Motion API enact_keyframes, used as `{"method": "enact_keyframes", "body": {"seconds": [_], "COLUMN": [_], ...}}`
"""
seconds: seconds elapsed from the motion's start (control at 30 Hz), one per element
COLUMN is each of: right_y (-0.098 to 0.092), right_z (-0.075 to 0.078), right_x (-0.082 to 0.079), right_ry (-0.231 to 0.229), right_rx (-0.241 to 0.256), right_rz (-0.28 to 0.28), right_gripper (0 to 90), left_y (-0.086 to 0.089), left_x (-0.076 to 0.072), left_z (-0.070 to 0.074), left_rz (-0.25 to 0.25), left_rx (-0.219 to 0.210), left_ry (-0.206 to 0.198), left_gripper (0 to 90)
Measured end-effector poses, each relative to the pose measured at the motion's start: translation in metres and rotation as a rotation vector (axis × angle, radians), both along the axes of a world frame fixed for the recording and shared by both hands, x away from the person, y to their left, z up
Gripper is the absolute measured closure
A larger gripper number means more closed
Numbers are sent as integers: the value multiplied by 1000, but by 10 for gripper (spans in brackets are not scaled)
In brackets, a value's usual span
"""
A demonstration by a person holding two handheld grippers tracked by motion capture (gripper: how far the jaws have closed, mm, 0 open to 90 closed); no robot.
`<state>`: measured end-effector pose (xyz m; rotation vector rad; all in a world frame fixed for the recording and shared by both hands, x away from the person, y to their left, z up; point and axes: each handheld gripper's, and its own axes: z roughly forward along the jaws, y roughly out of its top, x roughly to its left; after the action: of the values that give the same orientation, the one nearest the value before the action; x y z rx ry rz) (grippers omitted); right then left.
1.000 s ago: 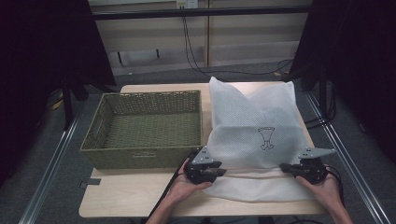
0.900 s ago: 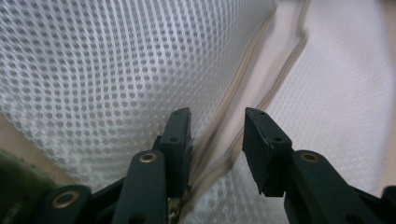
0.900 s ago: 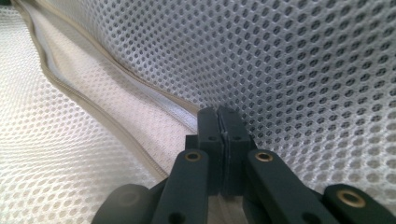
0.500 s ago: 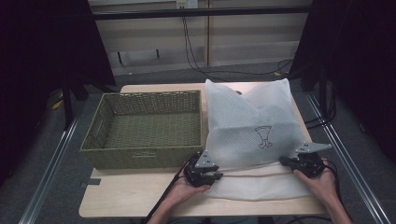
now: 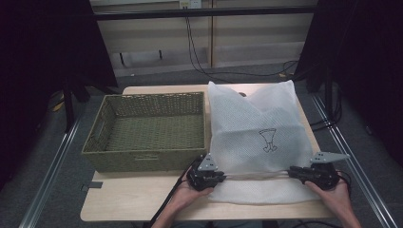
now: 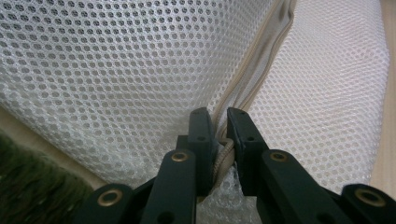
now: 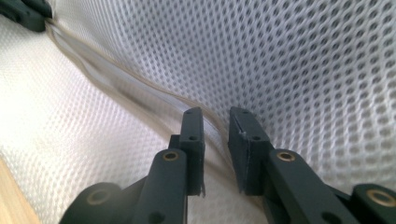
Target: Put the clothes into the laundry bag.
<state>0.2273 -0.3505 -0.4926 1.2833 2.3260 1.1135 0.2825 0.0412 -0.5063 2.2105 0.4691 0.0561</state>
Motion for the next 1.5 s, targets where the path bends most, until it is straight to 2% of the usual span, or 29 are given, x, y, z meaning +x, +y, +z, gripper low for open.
{"method": "enact_keyframes", "body": {"seconds": [0.1,0.17,0.27,0.37,0.4,0.47,0.57,0.63,0.7,0.77,0.8,0.83,0.87,0.93,1.0,1.07,1.1,1.13,1.2,1.33,1.4,1.43,1.47,1.5], "right_y": [0,0,0,-1,-1,-1,1,2,4,6,7,8,9,11,12,13,13,13,13,13,13,13,13,13], "right_z": [-3,-3,-1,7,9,15,24,32,40,47,50,52,55,58,59,60,60,61,60,56,53,53,52,52], "right_x": [-4,-6,-8,-12,-13,-15,-18,-20,-21,-22,-22,-23,-23,-25,-26,-26,-27,-28,-30,-30,-31,-31,-32,-33], "right_ry": [3,3,1,-48,-63,-91,-130,-164,-194,-213,-223,-235,-251,-265,-268,-269,-275,-273,-279,-265,-266,-264,-268,-268], "right_rx": [-3,8,21,67,74,84,121,135,149,172,179,179,184,191,187,182,190,197,194,191,183,188,188,188], "right_rz": [-8,-6,-6,-30,-44,-58,-81,-85,-83,-82,-76,-77,-78,-75,-71,-66,-70,-76,-75,-84,-90,-94,-99,-104], "right_gripper": [768,766,739,692,671,636,584,555,521,482,461,443,420,402,391,389,386,385,381,363,342,335,327,318], "left_y": [1,3,4,7,8,9,8,7,6,5,4,3,4,10,13,17,20,24,36,66,80,87,95,102], "left_x": [0,3,3,3,2,1,0,2,4,11,15,14,13,12,11,9,7,6,6,3,0,-3,-4,-5], "left_z": [0,-1,0,1,3,10,25,37,48,55,58,63,66,75,84,91,94,97,102,105,104,105,104,104], "left_rz": [-9,-6,-12,-9,-6,-9,-15,-12,-12,21,3,3,-1,-43,-10,-41,-44,-50,-32,49,95,112,106,119], "left_rx": [-10,-21,-24,-70,-89,-125,-177,-185,-179,-174,-149,-141,-139,-183,-173,-180,-168,-169,-189,-229,-230,-235,-246,-233], "left_ry": [6,40,29,41,31,38,24,14,-13,0,14,-13,-21,2,-20,-22,-47,-55,-70,-122,-159,-169,-160,-159], "left_gripper": [796,779,752,709,705,667,566,489,433,401,415,373,328,332,326,313,305,285,261,208,205,191,178,177]}}
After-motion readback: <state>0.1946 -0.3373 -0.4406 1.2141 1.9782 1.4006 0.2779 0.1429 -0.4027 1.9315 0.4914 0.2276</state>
